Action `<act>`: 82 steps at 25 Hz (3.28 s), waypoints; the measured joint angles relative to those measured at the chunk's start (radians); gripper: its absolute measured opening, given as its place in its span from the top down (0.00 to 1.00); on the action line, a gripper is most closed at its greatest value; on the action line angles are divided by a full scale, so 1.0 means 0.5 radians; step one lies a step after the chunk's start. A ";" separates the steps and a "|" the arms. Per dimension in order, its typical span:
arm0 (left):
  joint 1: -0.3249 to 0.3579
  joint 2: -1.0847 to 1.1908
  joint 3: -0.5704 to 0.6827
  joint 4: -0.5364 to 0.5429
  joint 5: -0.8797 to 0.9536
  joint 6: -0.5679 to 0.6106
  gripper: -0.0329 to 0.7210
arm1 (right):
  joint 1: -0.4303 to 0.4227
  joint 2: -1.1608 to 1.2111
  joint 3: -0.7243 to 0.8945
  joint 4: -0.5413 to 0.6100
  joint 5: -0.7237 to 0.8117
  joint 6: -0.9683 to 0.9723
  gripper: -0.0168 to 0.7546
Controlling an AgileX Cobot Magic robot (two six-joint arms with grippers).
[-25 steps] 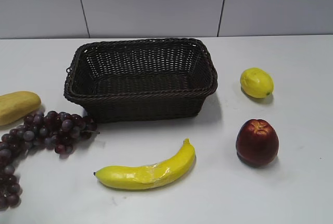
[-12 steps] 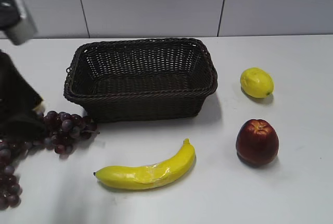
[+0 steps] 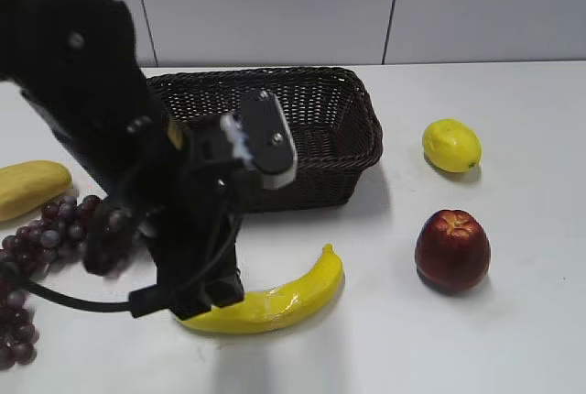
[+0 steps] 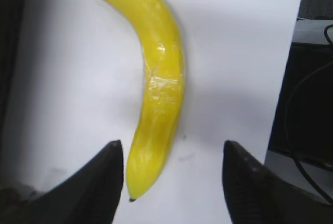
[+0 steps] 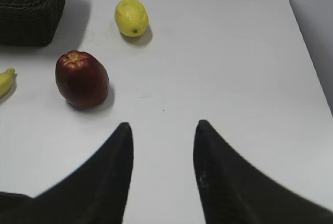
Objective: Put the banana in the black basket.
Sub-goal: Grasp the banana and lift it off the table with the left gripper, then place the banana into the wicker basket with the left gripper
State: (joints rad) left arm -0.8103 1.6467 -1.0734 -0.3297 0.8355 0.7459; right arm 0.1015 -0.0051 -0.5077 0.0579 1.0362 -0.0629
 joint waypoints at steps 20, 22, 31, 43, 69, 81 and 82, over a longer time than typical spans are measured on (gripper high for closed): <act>-0.213 0.537 -0.026 0.132 -0.464 -0.209 0.18 | 0.000 0.000 0.000 0.000 0.000 0.000 0.59; -0.213 0.551 -0.036 0.132 -0.487 -0.209 0.18 | 0.000 0.000 0.000 0.000 0.000 0.000 0.59; -0.213 0.557 -0.090 0.145 -0.404 -0.231 0.19 | 0.000 0.000 0.000 0.000 0.000 0.000 0.59; -0.211 0.574 -0.211 0.269 -0.376 -0.283 0.19 | 0.000 0.000 0.000 0.000 0.000 0.000 0.59; -0.198 0.293 -0.658 0.467 0.240 -0.221 0.42 | 0.000 0.000 0.000 0.000 -0.002 0.000 0.59; 0.250 0.292 -1.109 0.557 0.072 0.437 0.42 | 0.000 0.000 0.000 0.000 -0.002 0.000 0.59; 0.295 0.307 -1.111 0.561 0.018 0.486 0.42 | 0.000 0.000 0.000 0.000 -0.002 0.000 0.59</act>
State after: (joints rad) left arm -0.6626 1.8002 -1.6288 -0.0493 0.8446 0.9890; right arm 0.1015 -0.0051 -0.5077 0.0579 1.0353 -0.0626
